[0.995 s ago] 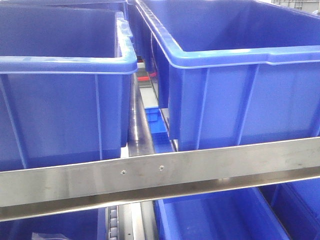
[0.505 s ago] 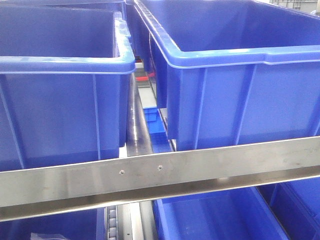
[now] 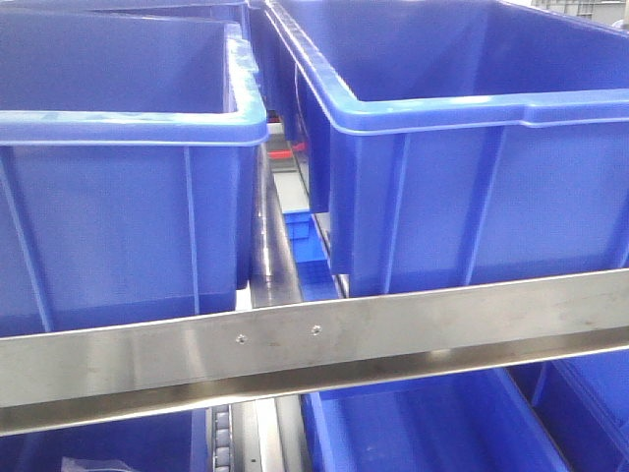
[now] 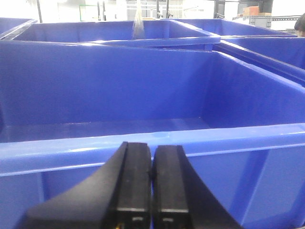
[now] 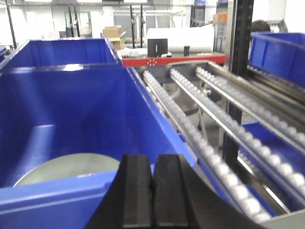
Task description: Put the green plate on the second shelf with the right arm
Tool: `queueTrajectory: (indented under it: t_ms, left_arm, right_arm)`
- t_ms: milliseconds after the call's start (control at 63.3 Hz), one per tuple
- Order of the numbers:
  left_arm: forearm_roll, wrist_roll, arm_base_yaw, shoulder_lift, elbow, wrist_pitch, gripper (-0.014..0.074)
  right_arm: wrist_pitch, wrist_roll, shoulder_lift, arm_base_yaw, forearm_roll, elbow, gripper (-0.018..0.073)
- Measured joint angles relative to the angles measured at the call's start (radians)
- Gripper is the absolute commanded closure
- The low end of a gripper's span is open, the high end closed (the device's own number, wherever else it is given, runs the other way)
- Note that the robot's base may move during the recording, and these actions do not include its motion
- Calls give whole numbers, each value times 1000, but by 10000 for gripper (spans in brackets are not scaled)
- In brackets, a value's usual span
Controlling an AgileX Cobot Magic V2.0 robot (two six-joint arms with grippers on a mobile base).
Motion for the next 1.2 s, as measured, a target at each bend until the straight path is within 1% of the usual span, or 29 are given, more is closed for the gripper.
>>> queueTrajectory:
  t_ms: [63, 95, 284, 379, 521, 679, 884, 1121, 1200]
  left_arm:
    - [0, 0, 0, 0, 0, 0, 466]
    - [0, 0, 0, 0, 0, 0, 466]
    - [0, 0, 0, 0, 0, 0, 466]
    - [0, 0, 0, 0, 0, 0, 466]
    - [0, 0, 0, 0, 0, 0, 466]
    - [0, 0, 0, 0, 0, 0, 466]
    - [0, 0, 0, 0, 0, 0, 466]
    - [0, 0, 0, 0, 0, 0, 466]
    - [0, 0, 0, 0, 0, 0, 466]
  right_arm:
    - [-2, 29, 0, 0, -10, 19, 481]
    - [-6, 50, 0, 0, -34, 31, 481]
    - [-19, 224, 0, 0, -240, 101, 481]
    - [-64, 257, -3, 0, -288, 135, 481]
    - [-128, 271, -59, 0, -306, 203, 481]
    - [-79, 273, -192, 28, -313, 215, 481]
    - [-36, 275, -203, 61, -313, 215, 481]
    - [-32, 275, -203, 155, -314, 215, 481]
    - [-32, 275, -203, 163, -314, 215, 481]
